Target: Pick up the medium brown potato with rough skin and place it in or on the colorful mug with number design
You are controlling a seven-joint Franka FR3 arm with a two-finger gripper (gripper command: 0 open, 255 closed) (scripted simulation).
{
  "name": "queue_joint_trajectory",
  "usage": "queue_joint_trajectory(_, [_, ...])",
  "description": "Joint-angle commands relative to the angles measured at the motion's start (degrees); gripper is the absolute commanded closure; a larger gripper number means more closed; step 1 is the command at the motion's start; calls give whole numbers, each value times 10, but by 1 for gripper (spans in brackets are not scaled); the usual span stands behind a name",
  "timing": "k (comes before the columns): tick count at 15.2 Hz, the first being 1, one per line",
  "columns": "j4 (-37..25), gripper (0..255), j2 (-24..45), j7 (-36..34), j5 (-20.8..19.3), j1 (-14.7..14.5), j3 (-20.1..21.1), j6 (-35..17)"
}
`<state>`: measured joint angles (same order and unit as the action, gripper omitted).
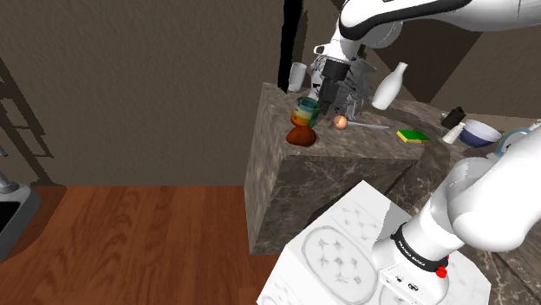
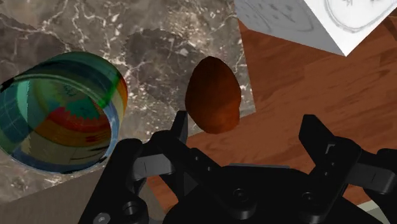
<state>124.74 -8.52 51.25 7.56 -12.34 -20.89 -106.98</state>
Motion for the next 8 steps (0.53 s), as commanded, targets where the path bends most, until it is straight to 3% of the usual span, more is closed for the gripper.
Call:
queue_joint_trajectory(1, [-18, 0, 50, 57, 22, -10, -4, -10])
queue_joint_trajectory(6, [-76, 0, 163, 177, 67, -17, 7, -14])
queue_joint_trajectory(8, [-64, 0, 166, 179, 69, -17, 10, -29])
